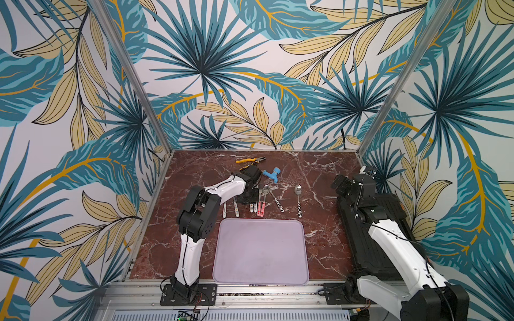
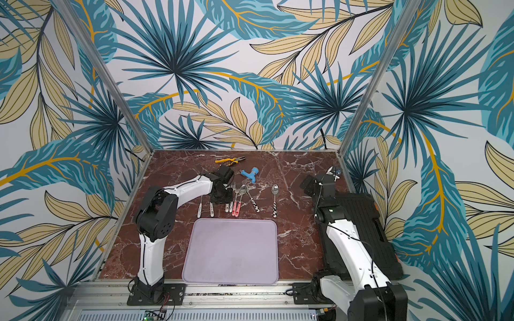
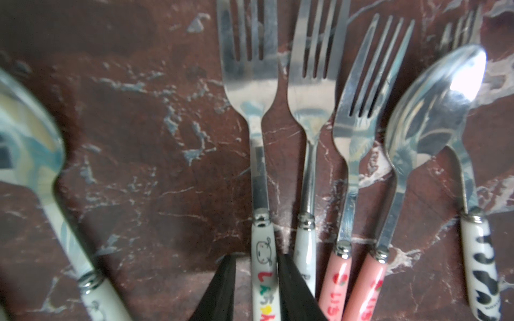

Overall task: Set the spoon and fork side by side
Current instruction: Pick up the fork at the center of the board.

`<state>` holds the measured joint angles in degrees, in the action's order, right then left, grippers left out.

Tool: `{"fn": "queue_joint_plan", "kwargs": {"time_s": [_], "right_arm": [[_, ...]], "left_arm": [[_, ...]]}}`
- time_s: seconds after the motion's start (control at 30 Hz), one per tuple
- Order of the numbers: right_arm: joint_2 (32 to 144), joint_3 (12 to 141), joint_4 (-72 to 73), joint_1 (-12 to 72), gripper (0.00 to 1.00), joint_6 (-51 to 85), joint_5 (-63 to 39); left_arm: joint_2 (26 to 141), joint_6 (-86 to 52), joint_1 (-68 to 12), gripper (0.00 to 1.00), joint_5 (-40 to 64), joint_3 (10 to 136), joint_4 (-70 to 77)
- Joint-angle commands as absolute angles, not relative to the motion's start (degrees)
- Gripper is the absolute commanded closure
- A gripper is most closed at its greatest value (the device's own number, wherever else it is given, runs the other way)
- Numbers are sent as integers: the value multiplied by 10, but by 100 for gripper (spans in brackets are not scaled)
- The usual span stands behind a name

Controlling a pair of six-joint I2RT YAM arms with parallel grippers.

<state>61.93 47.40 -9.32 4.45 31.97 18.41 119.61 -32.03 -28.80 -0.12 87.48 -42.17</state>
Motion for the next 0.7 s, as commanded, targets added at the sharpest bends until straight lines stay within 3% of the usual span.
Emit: {"fn": "queue_joint_plan", "kwargs": {"time_s": [0.0,0.27,0.67], "right_arm": [[619,464,-103,45,0,323,195],[619,466,-105,45,0,324,196],[606,465,-111,45,0,323,200]], "left_arm": [[1215,-310,-289,75,-15,894,-451],[1209,-294,-288,99,-27,906,-472],[1068,-283,-302,100,-17,828,-471]]}}
